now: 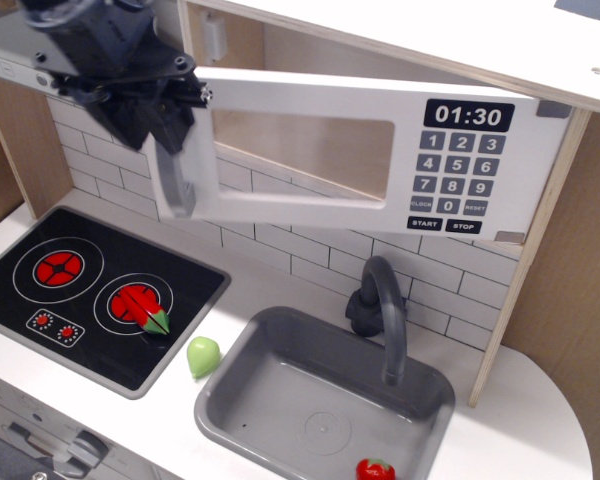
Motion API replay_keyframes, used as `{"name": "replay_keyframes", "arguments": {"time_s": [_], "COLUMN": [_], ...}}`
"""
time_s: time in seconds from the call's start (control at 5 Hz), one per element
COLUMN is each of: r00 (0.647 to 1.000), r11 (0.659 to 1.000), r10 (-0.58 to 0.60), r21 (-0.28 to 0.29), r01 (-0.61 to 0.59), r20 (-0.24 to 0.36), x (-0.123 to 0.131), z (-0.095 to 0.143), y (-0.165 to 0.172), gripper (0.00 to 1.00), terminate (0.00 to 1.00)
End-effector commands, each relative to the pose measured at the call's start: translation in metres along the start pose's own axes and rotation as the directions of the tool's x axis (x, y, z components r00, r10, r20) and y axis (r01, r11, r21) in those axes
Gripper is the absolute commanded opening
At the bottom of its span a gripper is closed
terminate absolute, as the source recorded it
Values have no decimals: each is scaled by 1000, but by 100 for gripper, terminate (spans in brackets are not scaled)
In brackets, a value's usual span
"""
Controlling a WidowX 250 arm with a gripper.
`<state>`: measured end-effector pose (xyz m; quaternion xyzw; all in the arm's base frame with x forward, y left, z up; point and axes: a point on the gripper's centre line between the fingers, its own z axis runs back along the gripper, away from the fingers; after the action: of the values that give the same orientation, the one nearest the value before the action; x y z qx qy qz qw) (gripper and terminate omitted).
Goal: Open microwave
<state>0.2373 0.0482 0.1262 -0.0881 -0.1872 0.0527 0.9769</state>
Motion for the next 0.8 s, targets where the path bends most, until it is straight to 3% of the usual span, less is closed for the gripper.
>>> {"name": "replay_keyframes", "arguments": {"time_s": [0.0, 0.2, 0.4, 0.6], "r00": [992, 994, 969, 900], "r11": [1000, 994, 954, 863], "r10": [-17, 94, 246, 435], "r21": [-23, 65, 180, 272], "r01": [14, -90, -239, -425], "r20": [-126, -63, -19, 27], "x": [-54, -46, -28, -2], "z": [51, 57, 61, 65], "y": [13, 49, 91, 131], "gripper": [100, 100, 100, 100], "terminate": [0, 0, 0, 0]}}
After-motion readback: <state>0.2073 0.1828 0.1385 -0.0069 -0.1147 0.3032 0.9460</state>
